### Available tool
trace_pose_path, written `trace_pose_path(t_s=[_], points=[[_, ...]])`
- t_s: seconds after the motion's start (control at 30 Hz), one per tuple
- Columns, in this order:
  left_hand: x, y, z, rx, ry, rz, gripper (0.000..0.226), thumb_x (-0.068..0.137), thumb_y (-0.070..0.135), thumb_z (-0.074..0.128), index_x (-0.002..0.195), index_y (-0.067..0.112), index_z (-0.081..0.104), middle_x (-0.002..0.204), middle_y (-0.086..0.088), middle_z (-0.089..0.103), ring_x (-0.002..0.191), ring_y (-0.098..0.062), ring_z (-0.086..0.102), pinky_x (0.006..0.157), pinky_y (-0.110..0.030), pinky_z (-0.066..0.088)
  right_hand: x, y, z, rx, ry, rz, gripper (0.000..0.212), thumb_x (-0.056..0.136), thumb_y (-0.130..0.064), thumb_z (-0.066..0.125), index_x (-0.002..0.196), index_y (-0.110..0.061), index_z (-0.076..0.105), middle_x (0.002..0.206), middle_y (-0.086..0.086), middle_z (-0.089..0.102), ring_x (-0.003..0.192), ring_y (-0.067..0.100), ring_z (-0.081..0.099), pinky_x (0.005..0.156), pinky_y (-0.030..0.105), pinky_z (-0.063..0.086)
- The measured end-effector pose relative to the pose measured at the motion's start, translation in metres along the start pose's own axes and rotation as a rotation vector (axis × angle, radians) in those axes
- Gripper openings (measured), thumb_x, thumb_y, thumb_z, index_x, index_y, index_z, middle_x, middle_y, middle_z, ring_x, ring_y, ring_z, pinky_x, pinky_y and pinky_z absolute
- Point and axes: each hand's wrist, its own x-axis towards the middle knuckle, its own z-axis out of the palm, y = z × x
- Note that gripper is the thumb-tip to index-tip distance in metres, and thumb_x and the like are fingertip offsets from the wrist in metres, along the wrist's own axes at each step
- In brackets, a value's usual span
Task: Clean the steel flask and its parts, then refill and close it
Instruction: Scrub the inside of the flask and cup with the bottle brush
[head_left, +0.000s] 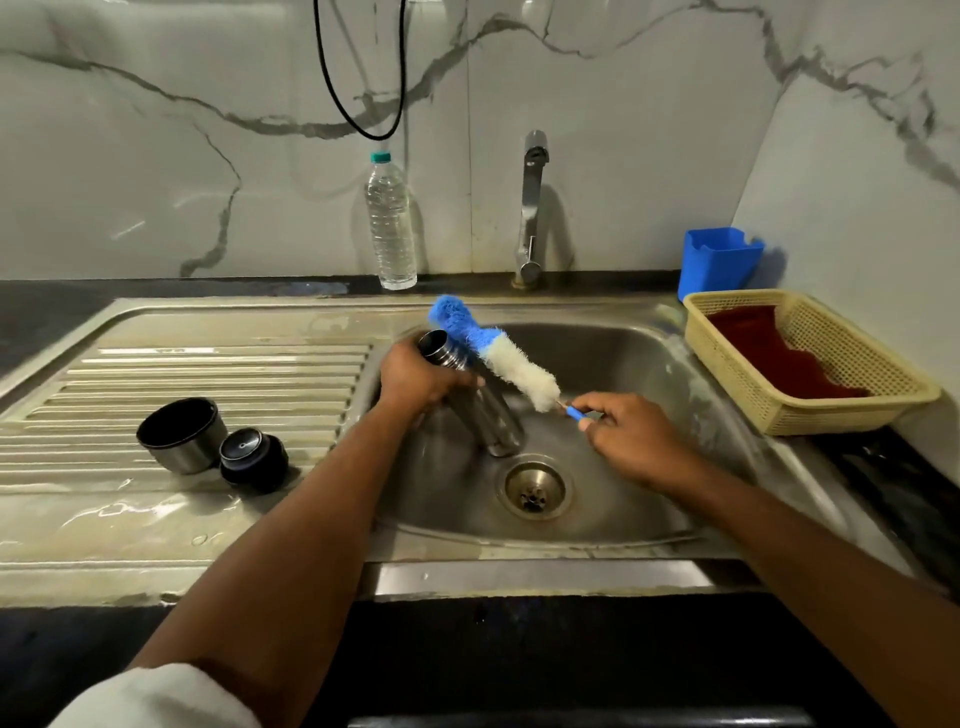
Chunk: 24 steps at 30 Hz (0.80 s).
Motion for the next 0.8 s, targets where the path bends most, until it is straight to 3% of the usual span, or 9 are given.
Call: trace_pose_path(t_s=[0.07,0.17,0.23,0.33,0.43,0.57,0.67,0.73,0.8], points=[[0.001,0.001,-0.002,0.002,-0.004,-0.023,0.081,0.049,0.020,0.104,0.120,0.024,0.064,0.105,0.002,0.073,0.092,-0.021,0.073,0.078,-0.047,0.067,0.011,0.001,0.012,-0.004,-0.058,-0.009,0.022,0.094,-0.008,0.056,0.105,-0.009,0.075,0.079,0.008,0.071,0.070,0.024,0.062,0.061,0.034,0.047],[0.001,0.001,-0.008,-0.020,0.067,-0.015,0.070,0.047,0.024,0.107,0.103,0.032,0.065,0.097,0.009,0.071,0.091,-0.019,0.074,0.071,-0.045,0.067,0.022,-0.007,0.021,0.058,-0.086,-0.033,0.025,0.090,-0.009,0.057,0.100,-0.018,0.078,0.085,0.002,0.076,0.081,0.021,0.069,0.069,0.032,0.052],[0.002,0.001,-0.010,-0.033,0.130,0.019,0.069,0.035,0.042,0.105,0.090,0.037,0.064,0.094,0.012,0.074,0.089,-0.017,0.075,0.073,-0.046,0.066,0.027,-0.017,0.019,0.099,-0.040,-0.068,0.026,0.092,-0.011,0.059,0.098,-0.025,0.079,0.079,-0.009,0.073,0.076,0.014,0.067,0.065,0.025,0.047],[0.006,-0.008,-0.004,-0.007,0.139,0.053,0.076,0.026,0.057,0.093,0.095,0.040,0.066,0.097,0.013,0.077,0.090,-0.014,0.076,0.080,-0.047,0.066,0.024,-0.027,0.011,0.137,-0.054,-0.123,0.023,0.094,-0.014,0.061,0.101,-0.027,0.078,0.060,-0.017,0.065,0.056,0.003,0.058,0.054,0.019,0.042],[0.004,-0.009,-0.002,-0.001,0.118,0.035,0.080,0.030,0.052,0.091,0.104,0.034,0.067,0.100,0.009,0.076,0.091,-0.018,0.076,0.081,-0.049,0.065,0.018,-0.023,0.007,0.206,-0.178,-0.039,0.025,0.094,-0.014,0.054,0.097,-0.030,0.073,0.059,0.003,0.065,0.039,0.015,0.054,0.039,0.025,0.041],[0.000,0.000,-0.003,0.029,0.085,-0.008,0.076,0.051,0.033,0.106,0.111,0.026,0.060,0.099,0.008,0.067,0.097,-0.021,0.071,0.077,-0.047,0.067,0.025,-0.004,0.006,0.029,-0.190,0.101,0.026,0.084,-0.011,0.048,0.083,-0.014,0.074,0.057,0.016,0.065,0.037,0.025,0.058,0.037,0.023,0.039],[0.002,0.001,-0.003,0.019,0.062,-0.022,0.072,0.058,0.026,0.103,0.113,0.024,0.058,0.098,0.008,0.064,0.094,-0.019,0.068,0.074,-0.045,0.067,0.026,0.001,0.011,-0.098,-0.178,0.091,0.024,0.082,-0.011,0.051,0.077,-0.010,0.074,0.054,0.005,0.063,0.045,0.023,0.062,0.044,0.025,0.043],[0.003,0.000,-0.003,0.036,0.043,-0.032,0.071,0.059,0.024,0.103,0.115,0.022,0.058,0.104,0.004,0.066,0.090,-0.016,0.069,0.072,-0.045,0.067,0.024,-0.005,0.010,0.032,-0.137,-0.004,0.030,0.090,-0.010,0.053,0.090,-0.021,0.081,0.050,-0.011,0.060,0.046,0.004,0.054,0.051,0.022,0.040],[0.004,-0.002,-0.004,0.045,0.025,-0.042,0.073,0.059,0.021,0.103,0.119,0.019,0.062,0.110,0.000,0.070,0.087,-0.016,0.071,0.069,-0.046,0.067,0.021,-0.015,0.008,0.188,-0.129,-0.068,0.036,0.095,-0.009,0.053,0.101,-0.033,0.080,0.045,-0.021,0.054,0.044,-0.004,0.050,0.054,0.020,0.038]])
